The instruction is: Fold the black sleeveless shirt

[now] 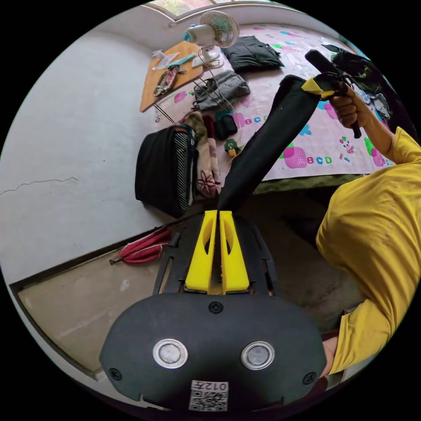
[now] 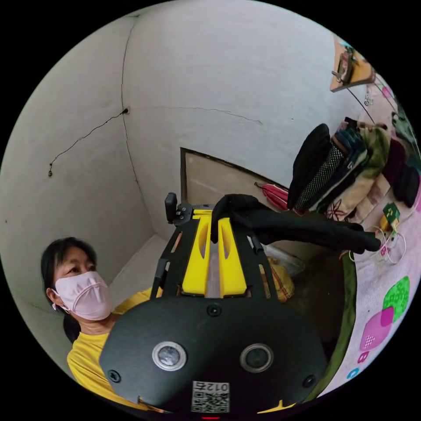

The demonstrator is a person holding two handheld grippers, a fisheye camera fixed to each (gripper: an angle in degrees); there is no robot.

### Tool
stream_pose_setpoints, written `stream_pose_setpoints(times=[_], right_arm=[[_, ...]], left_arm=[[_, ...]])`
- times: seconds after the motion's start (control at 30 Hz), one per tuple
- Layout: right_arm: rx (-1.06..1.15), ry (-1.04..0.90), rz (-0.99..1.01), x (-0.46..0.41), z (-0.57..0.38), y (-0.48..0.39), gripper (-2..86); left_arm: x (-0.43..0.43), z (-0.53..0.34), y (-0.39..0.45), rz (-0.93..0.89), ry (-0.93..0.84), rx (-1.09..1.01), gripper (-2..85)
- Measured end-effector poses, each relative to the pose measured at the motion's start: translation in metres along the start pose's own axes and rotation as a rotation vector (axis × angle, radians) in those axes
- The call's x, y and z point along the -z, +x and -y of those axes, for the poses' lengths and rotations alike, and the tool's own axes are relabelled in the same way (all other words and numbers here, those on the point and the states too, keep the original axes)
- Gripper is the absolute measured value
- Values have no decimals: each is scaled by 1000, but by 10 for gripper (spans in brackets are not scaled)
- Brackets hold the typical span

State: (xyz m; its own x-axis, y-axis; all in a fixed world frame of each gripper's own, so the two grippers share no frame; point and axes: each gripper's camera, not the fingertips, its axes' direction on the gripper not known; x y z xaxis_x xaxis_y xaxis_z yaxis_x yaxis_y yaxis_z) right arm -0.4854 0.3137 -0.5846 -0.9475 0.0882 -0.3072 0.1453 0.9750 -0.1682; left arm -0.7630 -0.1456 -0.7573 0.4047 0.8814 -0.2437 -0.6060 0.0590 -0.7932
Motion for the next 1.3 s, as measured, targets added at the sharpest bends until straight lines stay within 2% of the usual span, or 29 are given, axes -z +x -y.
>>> stream_pose_setpoints(times=[0.27,0.5,0.73,0.97,1.13,1.3], right_arm=[[122,181,-124,-10,-51,85,18],[99,326,-179,-32,-84,165,16],[185,377,-224,-13,-35,234,13],[295,383,-307,-22,-3,288,15],[195,360,-345,-53,-52,400,17],[79,408,-384,-90,-124,512,16]], left_arm=[[-32,-57,-146,65,137,-186,-1],[-65,-103,-295,100,220,-366,-1],[-80,-76,-445,142,252,-346,-2],[-65,-82,-603,259,383,-222,-1],[-144,-101,-675,235,386,-262,-1],[-281,-127,-728,114,361,-436,-2]])
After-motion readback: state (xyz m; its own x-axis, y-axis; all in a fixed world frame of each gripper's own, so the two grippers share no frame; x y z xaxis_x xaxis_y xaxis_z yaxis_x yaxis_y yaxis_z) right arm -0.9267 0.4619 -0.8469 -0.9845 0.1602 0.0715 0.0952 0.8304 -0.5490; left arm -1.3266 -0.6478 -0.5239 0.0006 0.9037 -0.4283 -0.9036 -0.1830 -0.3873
